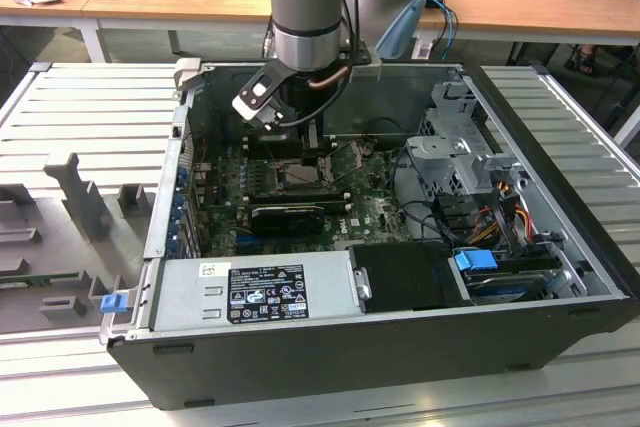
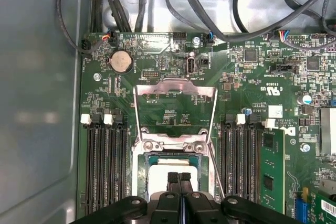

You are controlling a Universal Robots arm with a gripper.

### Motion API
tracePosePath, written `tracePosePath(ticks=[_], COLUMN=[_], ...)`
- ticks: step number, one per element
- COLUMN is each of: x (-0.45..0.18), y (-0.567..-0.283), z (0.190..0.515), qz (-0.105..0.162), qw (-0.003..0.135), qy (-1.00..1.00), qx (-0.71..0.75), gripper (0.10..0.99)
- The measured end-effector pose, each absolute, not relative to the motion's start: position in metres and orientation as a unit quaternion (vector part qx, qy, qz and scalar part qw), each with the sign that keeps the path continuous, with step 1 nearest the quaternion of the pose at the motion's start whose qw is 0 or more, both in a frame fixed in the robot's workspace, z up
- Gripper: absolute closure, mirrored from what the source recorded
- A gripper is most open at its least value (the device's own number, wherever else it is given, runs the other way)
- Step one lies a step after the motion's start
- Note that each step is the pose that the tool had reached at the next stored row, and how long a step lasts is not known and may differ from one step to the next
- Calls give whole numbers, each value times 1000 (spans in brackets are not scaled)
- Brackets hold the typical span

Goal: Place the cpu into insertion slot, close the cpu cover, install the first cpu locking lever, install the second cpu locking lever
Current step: 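Close the cpu cover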

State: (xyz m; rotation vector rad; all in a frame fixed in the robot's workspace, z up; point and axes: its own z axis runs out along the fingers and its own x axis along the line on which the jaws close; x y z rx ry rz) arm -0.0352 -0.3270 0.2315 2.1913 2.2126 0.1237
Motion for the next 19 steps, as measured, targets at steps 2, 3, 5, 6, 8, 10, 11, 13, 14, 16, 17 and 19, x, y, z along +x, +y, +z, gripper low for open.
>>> tracePosePath(ticks=[2,3,5,6,8,10,11,13,14,16,17,19], x=[-35,-35,-35,-35,-35,-35,-35,-35,-35,-35,-35,-31], y=[-327,-327,-327,-327,-327,-327,-327,-327,-327,-327,-327,-327], z=[232,232,232,232,233,238,241,245,248,251,251,252], qz=[40,40,40,40,40,40,40,40,40,40,40,40], qw=[13,13,13,13,13,13,13,13,13,13,13,13], qy=[710,710,710,710,710,710,710,710,710,710,710,710], qx=[703,703,703,703,703,703,703,703,703,703,703,703], gripper=[980,980,980,980,980,980,980,980,980,980,980,980])
